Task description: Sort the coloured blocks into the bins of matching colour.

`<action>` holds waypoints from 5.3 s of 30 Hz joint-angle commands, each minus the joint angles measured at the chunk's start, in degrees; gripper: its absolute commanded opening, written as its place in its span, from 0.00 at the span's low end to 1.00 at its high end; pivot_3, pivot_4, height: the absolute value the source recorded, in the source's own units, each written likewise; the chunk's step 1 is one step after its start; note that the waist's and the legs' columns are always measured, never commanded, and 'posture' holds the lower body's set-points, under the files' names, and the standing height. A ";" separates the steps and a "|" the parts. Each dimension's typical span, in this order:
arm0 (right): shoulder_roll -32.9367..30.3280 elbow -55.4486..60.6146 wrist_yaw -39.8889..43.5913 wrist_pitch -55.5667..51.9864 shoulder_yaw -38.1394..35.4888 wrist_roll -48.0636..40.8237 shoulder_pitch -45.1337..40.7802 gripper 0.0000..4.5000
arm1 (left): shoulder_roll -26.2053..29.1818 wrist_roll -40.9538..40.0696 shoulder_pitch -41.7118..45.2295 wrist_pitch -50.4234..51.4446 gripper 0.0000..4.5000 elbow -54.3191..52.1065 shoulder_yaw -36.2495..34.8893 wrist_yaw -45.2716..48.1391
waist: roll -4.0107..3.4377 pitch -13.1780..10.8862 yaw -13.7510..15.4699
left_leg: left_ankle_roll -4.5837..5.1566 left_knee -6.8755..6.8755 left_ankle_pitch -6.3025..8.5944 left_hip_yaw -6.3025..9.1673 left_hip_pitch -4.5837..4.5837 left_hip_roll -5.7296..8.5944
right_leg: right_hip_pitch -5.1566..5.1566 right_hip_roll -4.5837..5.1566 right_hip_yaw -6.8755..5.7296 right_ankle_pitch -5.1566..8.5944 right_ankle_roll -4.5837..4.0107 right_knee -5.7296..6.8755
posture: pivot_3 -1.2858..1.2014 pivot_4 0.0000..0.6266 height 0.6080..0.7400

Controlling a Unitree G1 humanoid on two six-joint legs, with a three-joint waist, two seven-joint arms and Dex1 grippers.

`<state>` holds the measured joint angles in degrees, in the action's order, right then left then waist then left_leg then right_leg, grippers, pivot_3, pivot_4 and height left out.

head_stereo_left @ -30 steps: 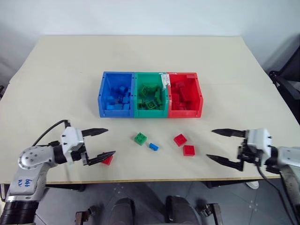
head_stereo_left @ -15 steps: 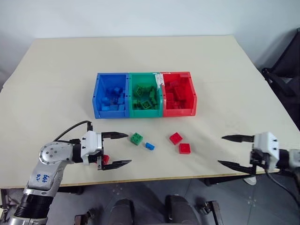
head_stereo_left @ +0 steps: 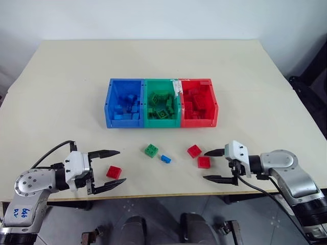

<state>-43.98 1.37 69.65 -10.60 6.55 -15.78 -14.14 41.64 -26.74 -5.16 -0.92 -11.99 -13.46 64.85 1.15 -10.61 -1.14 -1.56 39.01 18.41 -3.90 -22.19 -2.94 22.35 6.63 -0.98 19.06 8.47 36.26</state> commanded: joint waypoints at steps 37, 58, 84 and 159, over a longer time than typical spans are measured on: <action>13.23 -30.49 -15.63 -1.09 -6.50 0.55 -34.71 0.84 | -5.27 -5.49 -7.27 3.71 1.00 -9.84 -8.35 -11.88 | -0.07 -0.04 -0.54 | 0.10 -0.08 0.12 -0.11 -0.24 0.02 | 0.27 0.06 -0.03 0.00 -0.08 0.20 | 0.52 0.24 1.00; -5.06 -2.49 4.66 18.16 -30.69 -7.80 20.08 1.00 | -4.06 0.51 17.52 1.83 1.00 9.66 10.37 3.28 | -0.09 -0.05 0.45 | 0.09 -0.02 0.18 -0.53 0.05 -0.10 | -0.02 -0.06 -0.04 -0.11 0.12 -0.30 | 0.52 0.24 1.00; 9.55 -36.45 20.43 23.35 10.50 9.59 -28.44 0.91 | -1.06 -1.12 -2.18 2.24 1.00 -2.99 -2.81 -3.50 | -0.12 -0.07 -0.63 | 0.07 0.00 0.16 -0.54 -0.06 -0.23 | 0.16 -0.02 -0.06 -0.08 0.04 0.05 | 0.52 0.24 1.00; 20.05 6.15 -16.61 -14.44 14.91 4.97 -10.56 0.95 | -1.37 -5.61 -10.29 4.74 1.00 -2.98 -12.75 -6.05 | -0.09 -0.05 -0.46 | -0.07 -0.03 0.33 -0.70 -0.08 -0.50 | 0.30 -0.12 -0.15 -0.05 -0.17 -0.15 | 0.52 0.24 1.00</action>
<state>-24.48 7.65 54.43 -26.14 20.51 -12.27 -24.35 40.45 -31.28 -14.78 3.80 -12.64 -24.31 59.31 1.06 -10.66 -1.60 -1.63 38.98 18.74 -4.59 -22.26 -3.44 22.65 6.51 -1.14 19.01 8.29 36.11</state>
